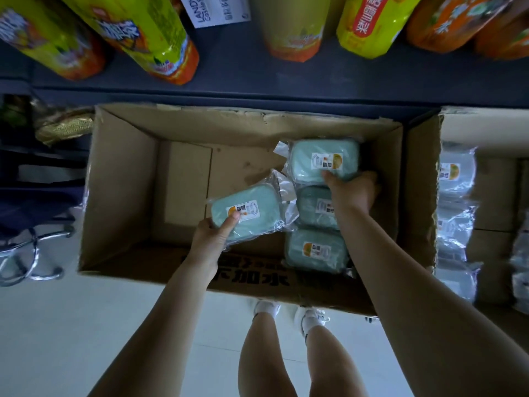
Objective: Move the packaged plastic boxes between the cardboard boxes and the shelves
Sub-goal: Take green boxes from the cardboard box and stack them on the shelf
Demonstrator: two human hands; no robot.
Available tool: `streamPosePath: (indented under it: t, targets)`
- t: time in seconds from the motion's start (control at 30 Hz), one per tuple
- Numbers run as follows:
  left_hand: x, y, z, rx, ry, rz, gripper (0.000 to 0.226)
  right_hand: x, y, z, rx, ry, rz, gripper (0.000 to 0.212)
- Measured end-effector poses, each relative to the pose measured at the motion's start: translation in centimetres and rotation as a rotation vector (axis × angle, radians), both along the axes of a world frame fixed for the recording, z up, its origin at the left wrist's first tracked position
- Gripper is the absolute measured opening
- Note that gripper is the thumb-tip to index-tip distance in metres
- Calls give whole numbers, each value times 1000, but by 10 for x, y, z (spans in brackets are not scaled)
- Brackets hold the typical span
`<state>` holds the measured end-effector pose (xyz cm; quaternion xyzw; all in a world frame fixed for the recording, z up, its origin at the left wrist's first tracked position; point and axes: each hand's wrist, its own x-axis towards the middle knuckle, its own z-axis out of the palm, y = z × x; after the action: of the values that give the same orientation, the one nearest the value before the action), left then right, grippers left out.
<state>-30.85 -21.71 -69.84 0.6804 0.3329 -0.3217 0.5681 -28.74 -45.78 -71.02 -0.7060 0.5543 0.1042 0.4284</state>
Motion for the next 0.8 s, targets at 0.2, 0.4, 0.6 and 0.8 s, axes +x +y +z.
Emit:
streamPosePath:
  t: [0.2,0.4,0.6,0.8]
  targets:
    - [-6,-3,5,-21,-40,58,47,-8,6,8,-1,-92,-49,70]
    - [-21,1,14,-31,-93,135,46,-33,13,23,22,-153,-54,57]
    - [-38,4,51,11,-145,175,34,-57,7,52,113,-162,-73,56]
    - [-41,12,138,-24,-247,169,18,-68,1,136,194,-245,-59,57]
